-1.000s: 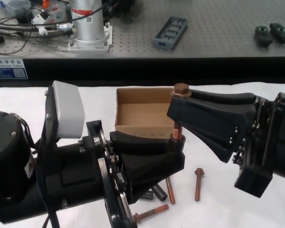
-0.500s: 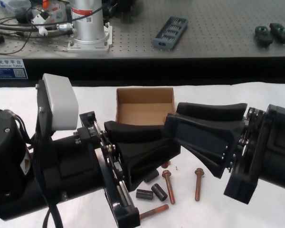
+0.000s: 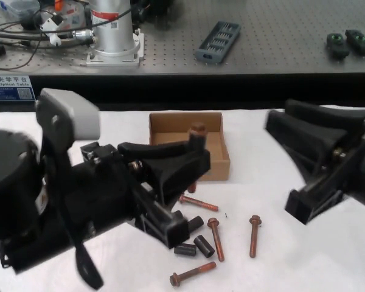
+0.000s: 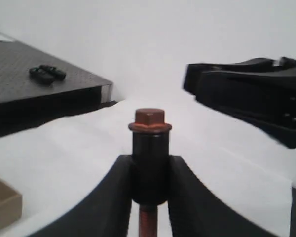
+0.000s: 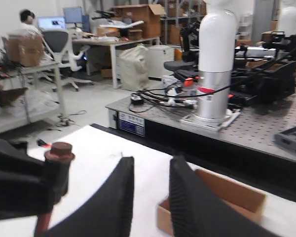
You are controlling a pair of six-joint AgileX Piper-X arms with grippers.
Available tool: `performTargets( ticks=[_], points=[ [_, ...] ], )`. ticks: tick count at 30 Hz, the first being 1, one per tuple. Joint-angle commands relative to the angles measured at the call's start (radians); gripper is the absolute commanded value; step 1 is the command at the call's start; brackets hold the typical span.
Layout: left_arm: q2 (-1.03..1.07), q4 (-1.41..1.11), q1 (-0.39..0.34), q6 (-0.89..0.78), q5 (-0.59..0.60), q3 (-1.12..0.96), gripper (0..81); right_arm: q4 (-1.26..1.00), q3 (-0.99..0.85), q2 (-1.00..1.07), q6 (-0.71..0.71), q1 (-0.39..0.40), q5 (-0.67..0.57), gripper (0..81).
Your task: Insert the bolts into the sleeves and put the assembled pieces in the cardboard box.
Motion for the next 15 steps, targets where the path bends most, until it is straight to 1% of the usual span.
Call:
performTargets(
  ticks=[1, 4, 6, 11, 13, 15],
  points=[
    [-0.012, 0.118, -0.001, 0.013, -0.012, -0.056, 15.0, 0.175, -0.002, -0.069, -0.117, -0.011, 0.065, 10.4],
    [-0.001, 0.337, 0.012, 0.093, -0.012, -0.163, 15.0, 0.295, -0.002, -0.123, -0.116, -0.011, 0.063, 0.7],
    [0.023, 0.412, 0.034, 0.112, -0.012, -0.228, 15.0, 0.355, -0.002, -0.157, -0.116, -0.011, 0.063, 3.6],
    [0.131, 0.52, 0.114, 0.111, -0.012, -0.401, 14.4, 0.469, -0.002, -0.212, -0.116, -0.011, 0.063, 3.6],
    [0.18, 0.569, 0.139, 0.107, -0.012, -0.475, 11.0, 0.507, -0.002, -0.231, -0.116, -0.011, 0.063, 3.6],
    [0.23, 0.611, 0.162, 0.107, -0.012, -0.541, 4.8, 0.531, -0.002, -0.247, -0.116, -0.011, 0.063, 3.6]
  ],
)
